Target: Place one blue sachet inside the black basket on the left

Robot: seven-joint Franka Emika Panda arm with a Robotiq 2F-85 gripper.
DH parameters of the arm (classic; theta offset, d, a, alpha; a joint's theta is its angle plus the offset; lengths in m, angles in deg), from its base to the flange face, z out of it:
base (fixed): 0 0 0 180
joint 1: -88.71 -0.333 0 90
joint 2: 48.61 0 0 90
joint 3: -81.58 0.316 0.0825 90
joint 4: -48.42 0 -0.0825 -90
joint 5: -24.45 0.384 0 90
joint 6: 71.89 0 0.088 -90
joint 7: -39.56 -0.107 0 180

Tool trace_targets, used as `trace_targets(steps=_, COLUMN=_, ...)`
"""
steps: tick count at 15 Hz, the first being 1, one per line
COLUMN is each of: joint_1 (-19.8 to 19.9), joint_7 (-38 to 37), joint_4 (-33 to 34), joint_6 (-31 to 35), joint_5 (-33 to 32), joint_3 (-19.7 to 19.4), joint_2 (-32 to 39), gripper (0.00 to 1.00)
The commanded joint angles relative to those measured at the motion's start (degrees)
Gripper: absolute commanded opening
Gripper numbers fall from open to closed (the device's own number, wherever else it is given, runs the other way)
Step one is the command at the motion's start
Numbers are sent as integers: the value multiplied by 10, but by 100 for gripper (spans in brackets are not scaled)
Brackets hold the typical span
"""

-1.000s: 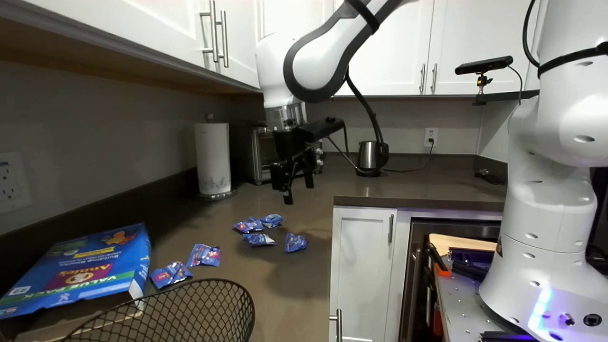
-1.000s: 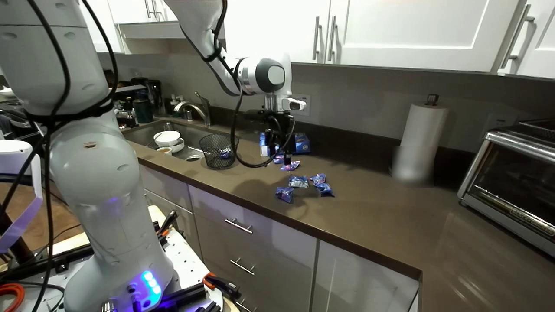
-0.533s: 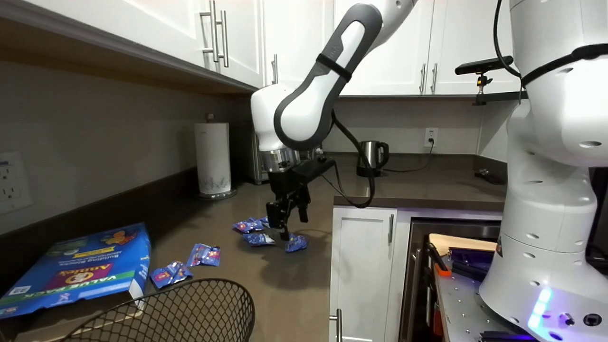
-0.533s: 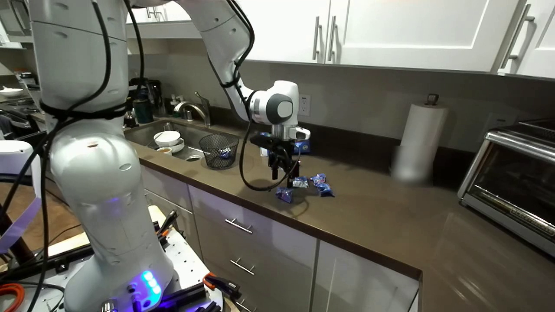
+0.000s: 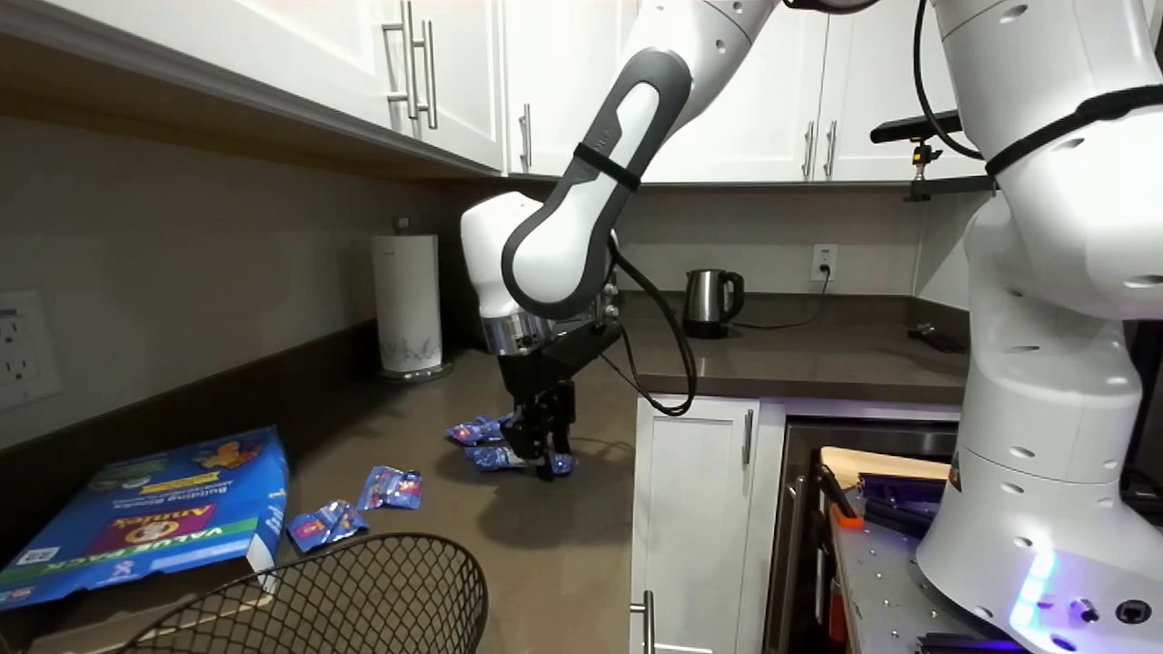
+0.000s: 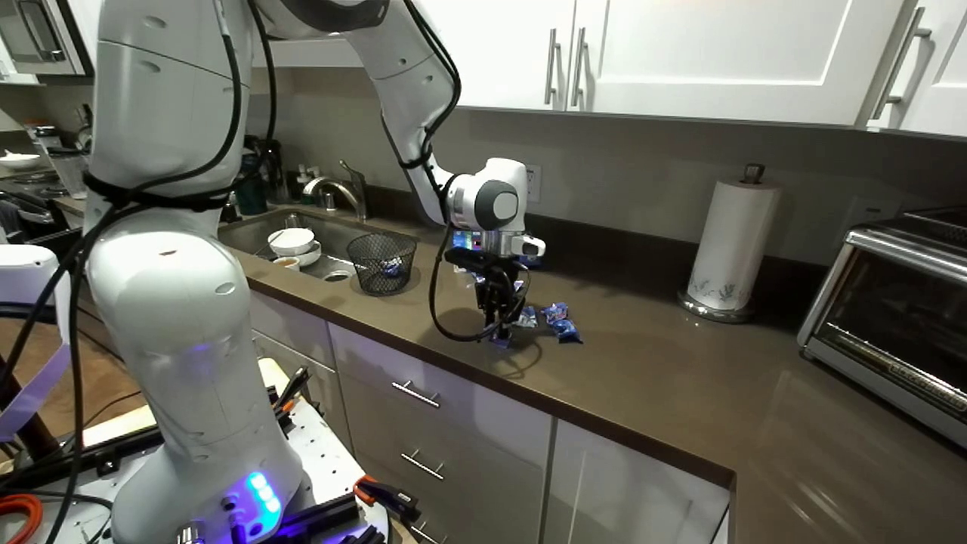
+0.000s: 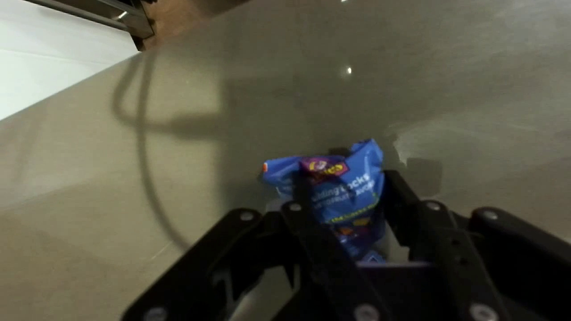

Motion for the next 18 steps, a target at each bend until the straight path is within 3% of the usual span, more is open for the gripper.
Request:
trace_targets(steps=1, joint_1=-22, joint_7=6, joint_4=14, joint_6=-52, joint_5=6, joint_3=-11, joint_2=-20, gripper=16)
trace_targets(steps=3, joint_1=-33, joint_7=3, joint_4=19, joint_6=-99, joint_5=3, joint_3=-8, joint_2=-40, gripper=3)
trace_targets(steps=4, joint_1=-39, joint_7=-5, joint_4=21, joint_6=-122, joint_5=-1, joint_3=-7, joint_2=-51, gripper=2)
trace_targets(steps=10, joint_1=-76, joint_7=12, joint_4=1, joint_6=-214, joint_5=-13, joint_3=31, joint_2=-155, gripper=3)
trace_targets(steps=18, joint_1=-124, joint_7=133, joint_4=-33, joint_6=-242, joint_5=10, joint_3=117, joint_2=-240, gripper=4)
